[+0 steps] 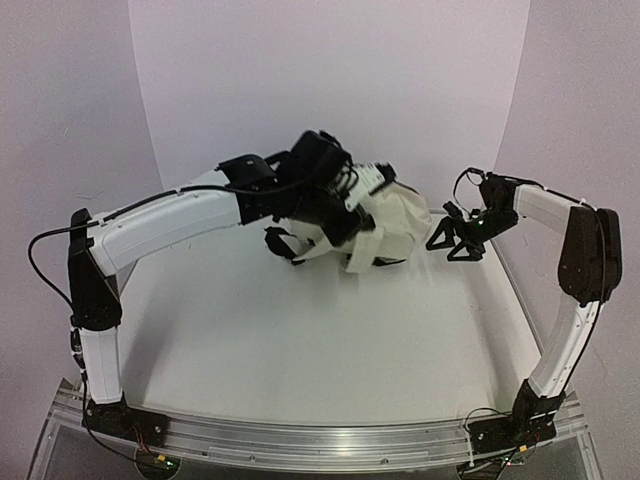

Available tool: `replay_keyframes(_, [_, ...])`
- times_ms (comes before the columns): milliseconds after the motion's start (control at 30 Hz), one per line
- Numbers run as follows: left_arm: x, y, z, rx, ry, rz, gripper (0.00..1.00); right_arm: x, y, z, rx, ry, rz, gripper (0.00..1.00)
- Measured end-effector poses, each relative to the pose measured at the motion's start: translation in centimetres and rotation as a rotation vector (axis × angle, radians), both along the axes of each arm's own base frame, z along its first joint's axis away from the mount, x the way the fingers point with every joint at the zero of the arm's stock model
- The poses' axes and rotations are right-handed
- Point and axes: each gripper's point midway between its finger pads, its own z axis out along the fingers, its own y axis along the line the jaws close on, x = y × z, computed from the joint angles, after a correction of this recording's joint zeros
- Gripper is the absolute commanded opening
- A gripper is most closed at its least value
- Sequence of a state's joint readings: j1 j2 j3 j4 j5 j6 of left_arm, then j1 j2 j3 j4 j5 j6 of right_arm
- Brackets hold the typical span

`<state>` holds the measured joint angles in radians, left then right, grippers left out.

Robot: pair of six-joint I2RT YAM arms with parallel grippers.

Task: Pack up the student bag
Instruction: Adjust the student bag at the center of the board.

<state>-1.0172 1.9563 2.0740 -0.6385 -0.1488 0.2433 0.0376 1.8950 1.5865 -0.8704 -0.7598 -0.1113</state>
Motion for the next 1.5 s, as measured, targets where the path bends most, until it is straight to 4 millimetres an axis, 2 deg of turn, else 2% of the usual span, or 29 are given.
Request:
replay_keyframes(67, [-4.9, -1.9, -3.5, 0.071, 0.091, -0.124, 0.18, -1.3, 0.2, -1.3, 0.015, 0.059, 0.005, 0.98])
replay_keyframes(100, [-7.1, -2.3, -5.3, 0.108, 0.145, -0.178, 0.35, -2.0, 0.3, -1.9, 0.021, 0.087, 0.007, 0.98])
replay_keyframes(167, [-11.6, -2.5, -8.5, 0.174, 0.279, -0.277, 0.58, -3.2, 0.4, -2.8, 0.030, 0.138, 0.012, 0.98])
replay_keyframes(200, [-13.3, -2.3, -9.4, 0.192, 0.343, -0.305, 0.64, -3.8, 0.4, -3.2, 0.031, 0.163, 0.014, 0.98])
replay_keyframes(267, [-15.0, -1.9, -10.2, 0.198, 0.439, -0.324, 0.71, -4.7, 0.4, -3.8, 0.036, 0.199, 0.013, 0.98])
replay_keyframes(400, [-15.4, -0.9, -9.9, 0.166, 0.574, -0.281, 0.85, -4.9, 0.4, -4.0, 0.040, 0.210, 0.014, 0.98])
replay_keyframes(500, [-14.4, -0.1, -9.2, 0.109, 0.628, -0.205, 0.88, -4.9, 0.3, -4.0, 0.033, 0.209, 0.012, 0.98])
replay_keyframes(567, [-12.8, 1.0, -8.6, 0.043, 0.675, -0.119, 0.88, -4.8, 0.3, -4.1, 0.030, 0.209, 0.007, 0.98])
replay_keyframes(633, [-9.4, 3.1, -8.3, -0.051, 0.722, 0.015, 0.89, -4.5, 0.2, -4.1, 0.026, 0.205, 0.000, 0.98])
replay_keyframes(733, [-2.6, 7.9, -8.6, -0.207, 0.770, 0.273, 0.89, -3.7, 0.1, -4.5, 0.015, 0.187, -0.012, 0.98])
replay_keyframes(800, [1.4, 11.7, -10.1, -0.303, 0.809, 0.455, 0.89, -3.3, 0.2, -5.1, 0.013, 0.187, -0.014, 0.98])
replay_keyframes(867, [3.6, 14.6, -12.4, -0.362, 0.861, 0.599, 0.90, -3.1, 0.6, -6.1, 0.013, 0.199, -0.008, 0.98])
replay_keyframes(933, [3.8, 16.1, -15.2, -0.386, 0.924, 0.686, 0.90, -3.3, 1.5, -6.9, 0.014, 0.214, 0.012, 0.98])
replay_keyframes(1000, [2.8, 16.8, -18.2, -0.387, 1.005, 0.752, 0.90, -3.7, 3.0, -7.5, 0.020, 0.222, 0.044, 0.98])
replay_keyframes(1100, [1.7, 17.2, -20.8, -0.396, 1.083, 0.794, 0.90, -4.6, 5.3, -7.8, 0.031, 0.234, 0.086, 0.98])
replay_keyframes(1267, [2.3, 17.9, -22.5, -0.450, 1.148, 0.825, 0.87, -6.6, 10.8, -7.7, 0.060, 0.254, 0.177, 0.98])
replay_keyframes(1367, [3.1, 18.2, -22.7, -0.473, 1.160, 0.822, 0.79, -8.0, 13.7, -8.0, 0.065, 0.259, 0.240, 0.98])
replay_keyframes(1433, [3.3, 18.2, -23.0, -0.475, 1.172, 0.814, 0.72, -8.5, 14.6, -8.0, 0.058, 0.255, 0.262, 0.98])
replay_keyframes(1500, [3.0, 17.8, -23.2, -0.474, 1.201, 0.794, 0.66, -8.3, 14.4, -8.1, 0.050, 0.247, 0.256, 0.98])
